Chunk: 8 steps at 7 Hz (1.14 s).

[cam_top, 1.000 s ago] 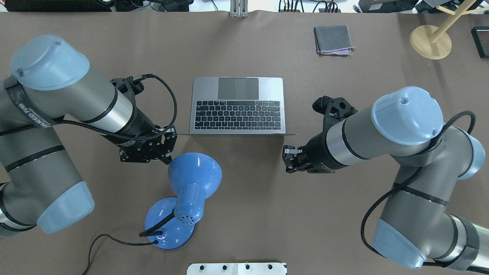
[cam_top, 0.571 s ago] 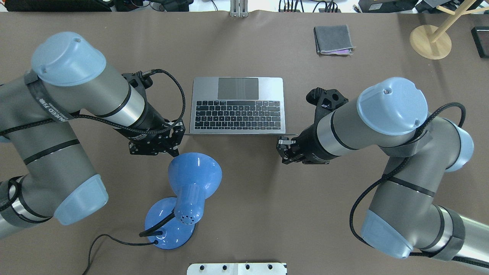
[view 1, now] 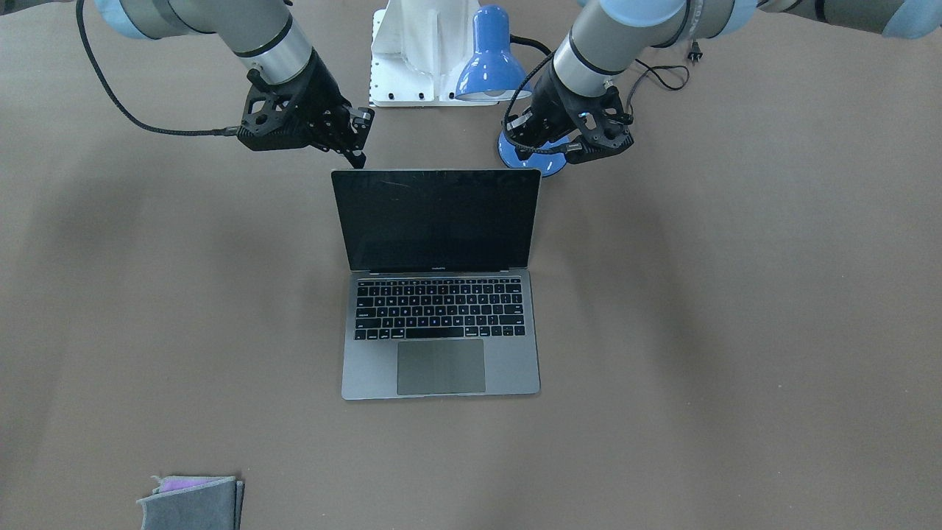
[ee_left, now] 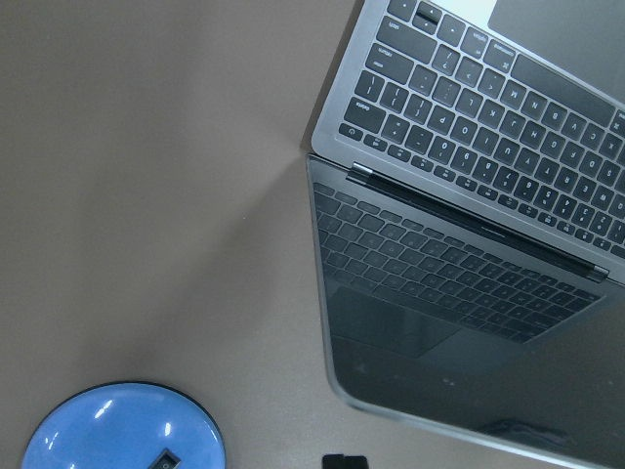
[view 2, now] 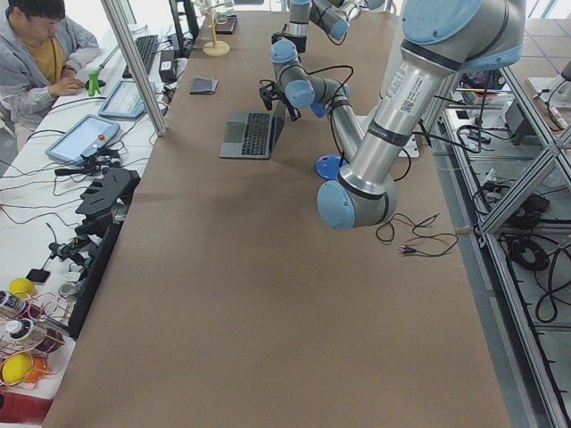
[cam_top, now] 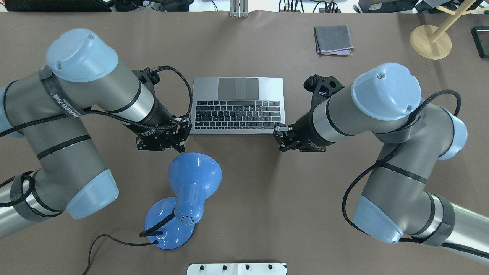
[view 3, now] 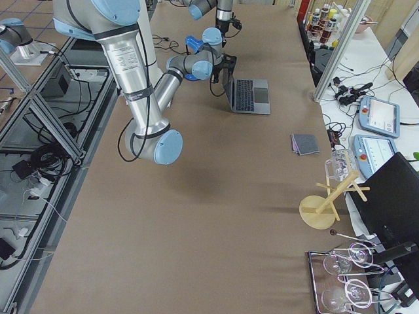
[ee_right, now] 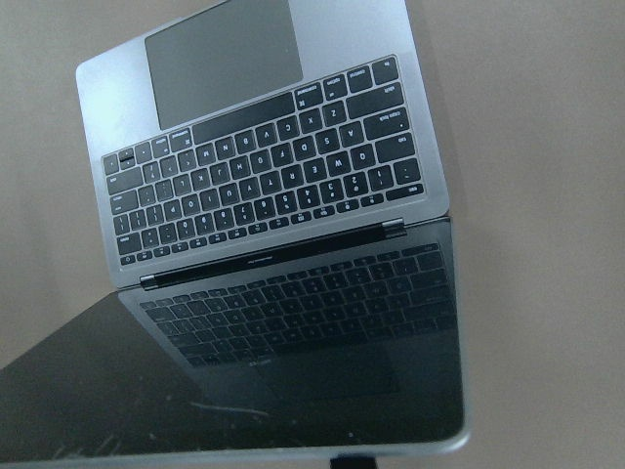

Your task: Close laptop

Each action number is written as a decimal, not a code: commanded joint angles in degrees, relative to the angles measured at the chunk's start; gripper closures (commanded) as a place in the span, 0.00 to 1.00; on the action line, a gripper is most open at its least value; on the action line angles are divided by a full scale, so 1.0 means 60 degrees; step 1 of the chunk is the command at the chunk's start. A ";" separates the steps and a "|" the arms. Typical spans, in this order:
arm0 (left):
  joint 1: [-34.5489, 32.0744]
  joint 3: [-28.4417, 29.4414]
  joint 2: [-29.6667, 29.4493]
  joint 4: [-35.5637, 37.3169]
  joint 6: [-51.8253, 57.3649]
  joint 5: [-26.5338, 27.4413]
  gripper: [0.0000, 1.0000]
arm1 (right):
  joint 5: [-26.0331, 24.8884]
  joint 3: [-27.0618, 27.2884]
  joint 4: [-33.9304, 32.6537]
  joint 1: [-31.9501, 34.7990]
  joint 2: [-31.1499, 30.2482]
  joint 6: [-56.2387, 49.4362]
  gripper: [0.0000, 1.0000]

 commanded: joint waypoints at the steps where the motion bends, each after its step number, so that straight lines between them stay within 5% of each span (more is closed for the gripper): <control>1: -0.0158 0.0132 -0.0126 -0.0076 0.0313 0.0447 1.00 | 0.0001 -0.0236 0.0003 0.0144 0.0133 -0.0015 1.00; 4: -0.0715 0.0495 -0.0155 -0.0746 0.0507 0.0462 1.00 | 0.0016 -0.0338 -0.0012 0.0363 0.0279 -0.0016 1.00; 8: -0.0862 0.1698 -0.0667 -0.1556 0.0506 0.0492 1.00 | 0.0104 -0.1665 0.0032 0.1007 0.1154 -0.0586 1.00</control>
